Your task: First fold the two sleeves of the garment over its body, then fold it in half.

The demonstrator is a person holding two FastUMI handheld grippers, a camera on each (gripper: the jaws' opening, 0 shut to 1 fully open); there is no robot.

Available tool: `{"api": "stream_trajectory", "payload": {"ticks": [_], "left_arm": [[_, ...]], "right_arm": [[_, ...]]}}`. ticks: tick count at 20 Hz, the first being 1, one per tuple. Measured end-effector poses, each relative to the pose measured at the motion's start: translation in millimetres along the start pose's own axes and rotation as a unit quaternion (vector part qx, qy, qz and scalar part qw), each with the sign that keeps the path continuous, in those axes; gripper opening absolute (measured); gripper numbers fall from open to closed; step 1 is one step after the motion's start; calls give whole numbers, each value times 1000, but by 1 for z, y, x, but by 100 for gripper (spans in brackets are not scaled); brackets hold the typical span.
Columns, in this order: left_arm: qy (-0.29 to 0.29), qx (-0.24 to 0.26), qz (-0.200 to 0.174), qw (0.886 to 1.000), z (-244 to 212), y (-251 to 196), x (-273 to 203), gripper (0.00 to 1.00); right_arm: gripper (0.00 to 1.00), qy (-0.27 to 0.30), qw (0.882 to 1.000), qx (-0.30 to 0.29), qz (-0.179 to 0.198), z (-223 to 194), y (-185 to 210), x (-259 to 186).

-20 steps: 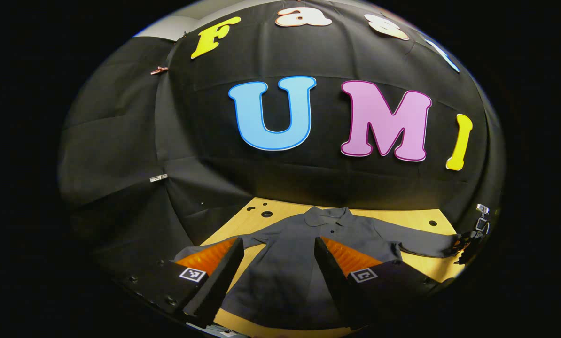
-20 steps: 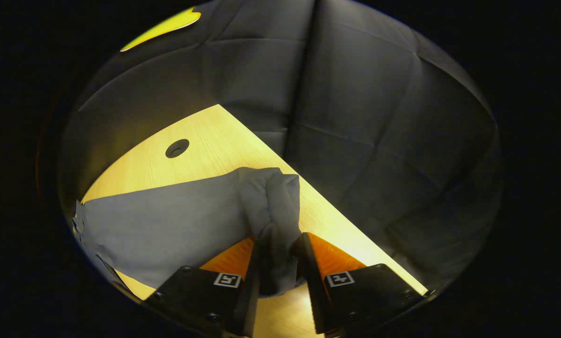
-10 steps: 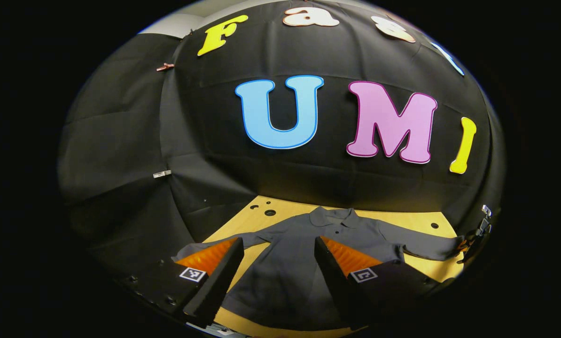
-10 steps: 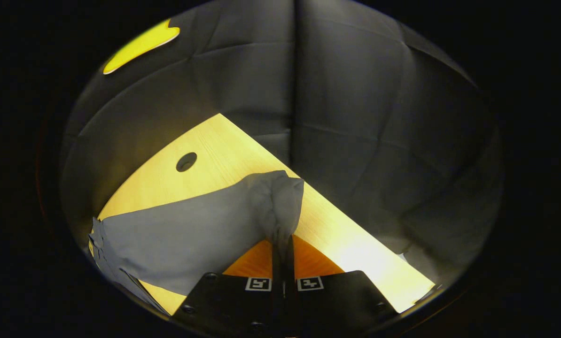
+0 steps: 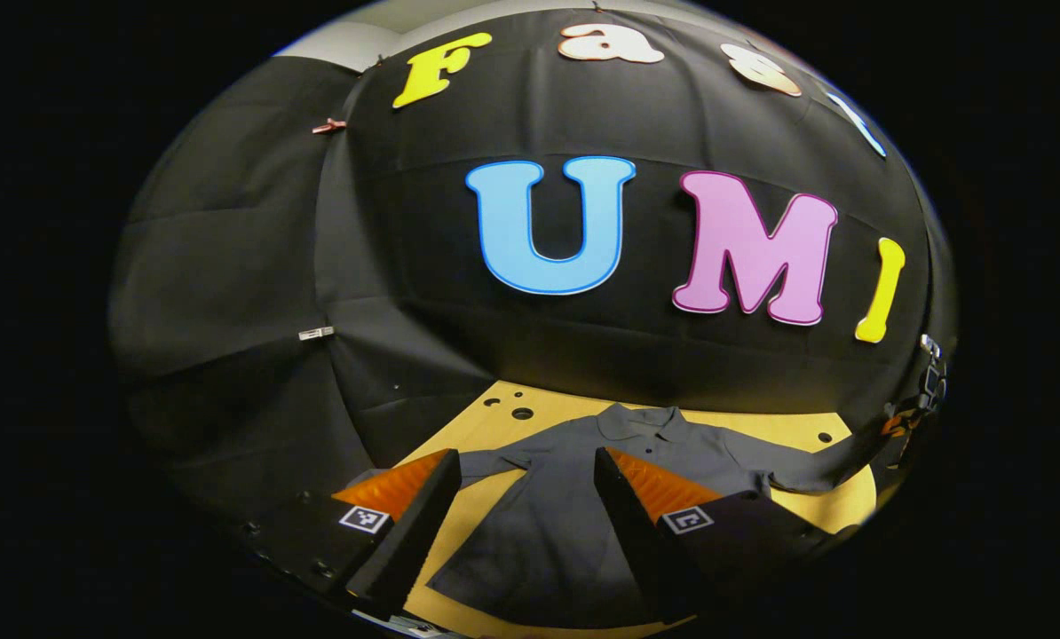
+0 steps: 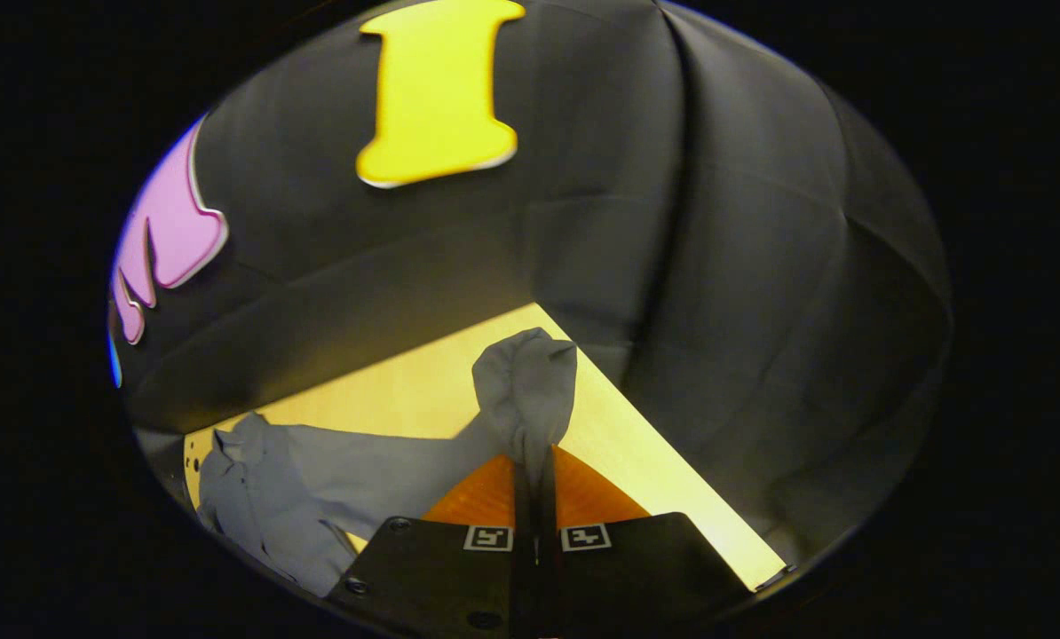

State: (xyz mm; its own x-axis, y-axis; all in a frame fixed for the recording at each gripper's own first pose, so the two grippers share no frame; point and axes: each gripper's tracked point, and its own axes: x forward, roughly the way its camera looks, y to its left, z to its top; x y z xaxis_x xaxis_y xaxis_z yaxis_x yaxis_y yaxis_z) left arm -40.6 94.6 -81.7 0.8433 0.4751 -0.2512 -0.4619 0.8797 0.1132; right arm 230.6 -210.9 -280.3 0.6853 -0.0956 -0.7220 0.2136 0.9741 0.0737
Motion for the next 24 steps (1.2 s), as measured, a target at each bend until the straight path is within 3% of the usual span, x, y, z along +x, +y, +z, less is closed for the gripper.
{"api": "stream_trajectory", "payload": {"ticks": [5, 8, 12, 18, 24], "left_arm": [[-14, 3, 6, 1000, 2, 30, -6, 96], [-14, -10, 10, 1000, -1, 49, -11, 95], [-15, -25, 26, 999, -5, 80, -16, 95], [-9, -39, 52, 998, -15, 124, -22, 96], [6, -47, 75, 996, -29, 163, -23, 96]], "right_arm": [[5, -33, 997, -37, 65, 65, 54, -75], [5, -52, 990, -85, 100, 84, 90, -108], [5, -57, 982, -101, 151, 100, 158, -144], [5, -40, 962, -157, 220, 49, 305, -154], [5, -5, 936, -209, 282, -28, 434, -170]]}}
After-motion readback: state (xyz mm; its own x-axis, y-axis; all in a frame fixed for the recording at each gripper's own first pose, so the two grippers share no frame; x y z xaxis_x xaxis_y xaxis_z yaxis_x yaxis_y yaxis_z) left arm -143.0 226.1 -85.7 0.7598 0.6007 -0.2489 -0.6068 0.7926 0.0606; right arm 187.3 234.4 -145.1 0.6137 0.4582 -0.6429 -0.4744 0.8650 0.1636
